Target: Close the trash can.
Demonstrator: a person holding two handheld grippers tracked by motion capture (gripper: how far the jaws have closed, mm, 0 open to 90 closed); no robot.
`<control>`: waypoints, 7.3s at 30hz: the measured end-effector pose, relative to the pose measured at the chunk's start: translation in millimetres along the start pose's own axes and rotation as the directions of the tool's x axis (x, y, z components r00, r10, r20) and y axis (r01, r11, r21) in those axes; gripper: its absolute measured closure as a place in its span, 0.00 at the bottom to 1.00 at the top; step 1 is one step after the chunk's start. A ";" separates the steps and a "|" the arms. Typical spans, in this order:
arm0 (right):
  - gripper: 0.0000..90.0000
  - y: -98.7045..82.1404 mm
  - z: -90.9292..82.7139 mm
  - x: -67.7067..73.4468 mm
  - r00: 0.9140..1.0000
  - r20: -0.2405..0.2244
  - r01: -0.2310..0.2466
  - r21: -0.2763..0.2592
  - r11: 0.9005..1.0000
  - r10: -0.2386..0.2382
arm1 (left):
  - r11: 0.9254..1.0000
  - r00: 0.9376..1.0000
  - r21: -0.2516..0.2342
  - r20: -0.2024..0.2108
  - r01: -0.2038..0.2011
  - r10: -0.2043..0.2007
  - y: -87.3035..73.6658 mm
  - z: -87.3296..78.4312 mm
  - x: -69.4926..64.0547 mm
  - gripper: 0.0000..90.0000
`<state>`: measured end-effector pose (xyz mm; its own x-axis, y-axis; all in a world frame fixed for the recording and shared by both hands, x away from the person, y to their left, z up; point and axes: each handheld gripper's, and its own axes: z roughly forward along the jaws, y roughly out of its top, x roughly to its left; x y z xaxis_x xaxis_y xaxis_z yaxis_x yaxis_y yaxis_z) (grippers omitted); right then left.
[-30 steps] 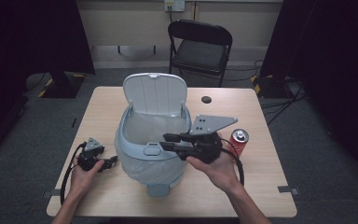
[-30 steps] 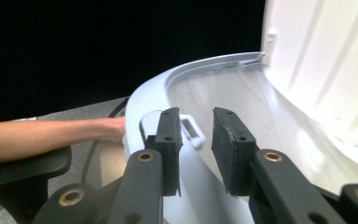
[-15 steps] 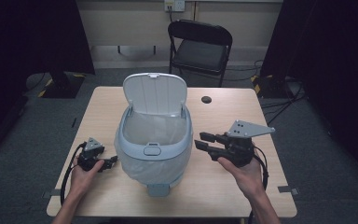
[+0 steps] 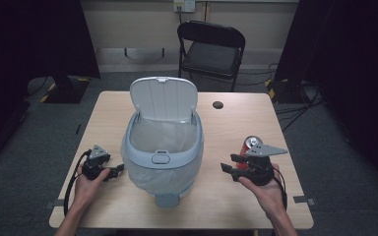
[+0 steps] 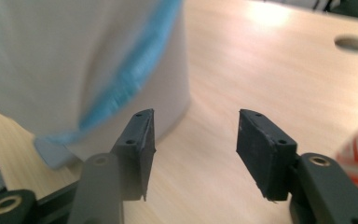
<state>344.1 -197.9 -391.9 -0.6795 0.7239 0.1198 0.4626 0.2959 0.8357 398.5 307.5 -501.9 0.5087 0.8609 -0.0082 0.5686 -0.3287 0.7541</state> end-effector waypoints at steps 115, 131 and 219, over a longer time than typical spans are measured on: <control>0.38 161.6 -60.2 48.9 0.964 -0.185 0.106 -0.390 0.915 -0.190 | 1.000 1.000 0.003 0.003 -0.006 0.006 0.0 -0.2 0.2 0.27; 0.37 187.0 9.6 84.2 0.908 -0.362 0.091 -0.326 0.941 -0.213 | 1.000 1.000 0.004 0.005 -0.006 0.006 0.0 -0.2 0.3 0.27; 0.37 178.6 33.1 12.3 0.978 -0.151 0.096 -0.270 0.958 -0.140 | 1.000 1.000 0.004 0.005 -0.007 0.007 -0.1 -0.3 0.3 0.27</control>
<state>437.2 -115.5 -258.9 -0.8160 0.5724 0.0811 0.2242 0.1841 0.9570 398.4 307.8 -501.8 0.5159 0.8566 -0.0061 0.5675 -0.3364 0.7515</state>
